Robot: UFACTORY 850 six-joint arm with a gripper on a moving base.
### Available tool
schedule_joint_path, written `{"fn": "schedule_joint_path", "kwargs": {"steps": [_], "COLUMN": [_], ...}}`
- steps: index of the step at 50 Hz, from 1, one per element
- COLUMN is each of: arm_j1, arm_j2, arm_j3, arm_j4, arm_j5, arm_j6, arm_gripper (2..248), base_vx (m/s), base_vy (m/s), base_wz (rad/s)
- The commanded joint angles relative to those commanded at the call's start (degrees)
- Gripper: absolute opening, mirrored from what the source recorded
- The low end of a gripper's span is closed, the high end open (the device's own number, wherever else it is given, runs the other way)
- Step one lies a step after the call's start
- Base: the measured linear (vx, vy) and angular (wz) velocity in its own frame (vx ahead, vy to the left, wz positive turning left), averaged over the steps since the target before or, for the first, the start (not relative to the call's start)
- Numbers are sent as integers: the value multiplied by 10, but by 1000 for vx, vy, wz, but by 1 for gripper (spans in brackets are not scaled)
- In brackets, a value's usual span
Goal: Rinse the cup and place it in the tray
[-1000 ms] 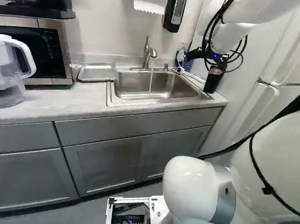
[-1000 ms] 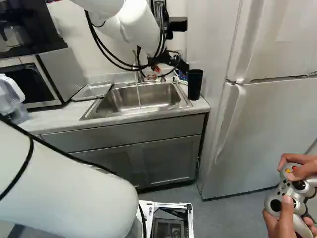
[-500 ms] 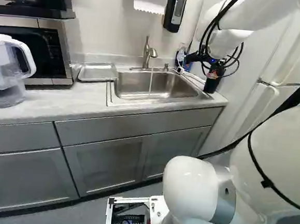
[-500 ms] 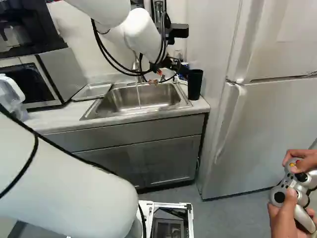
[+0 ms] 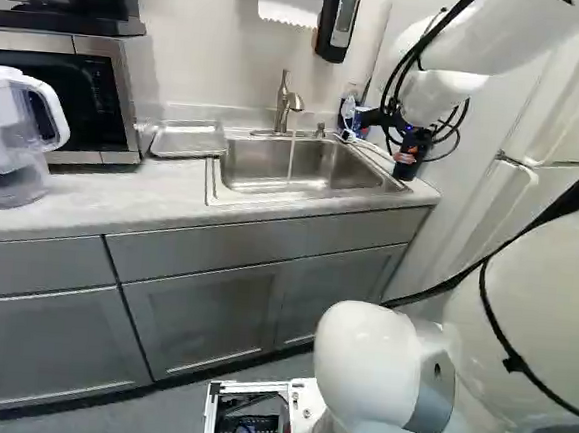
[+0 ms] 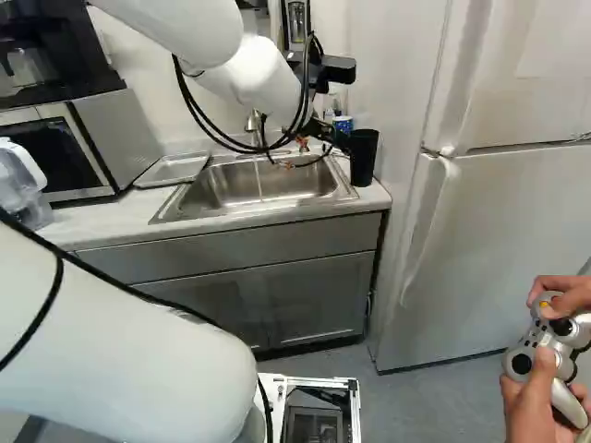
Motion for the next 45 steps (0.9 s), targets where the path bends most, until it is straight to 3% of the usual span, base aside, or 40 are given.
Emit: {"fn": "schedule_joint_path", "kwargs": {"steps": [15,45], "arm_j1": [-11,-19], "arm_j2": [5,-31], "arm_j3": [24,31], "arm_j4": [26,81], "arm_j5": [33,111], "arm_j6": [0,0], "arm_gripper": [247,247], "base_vx": [0,0], "base_vy": [0,0], "base_wz": [0,0]}}
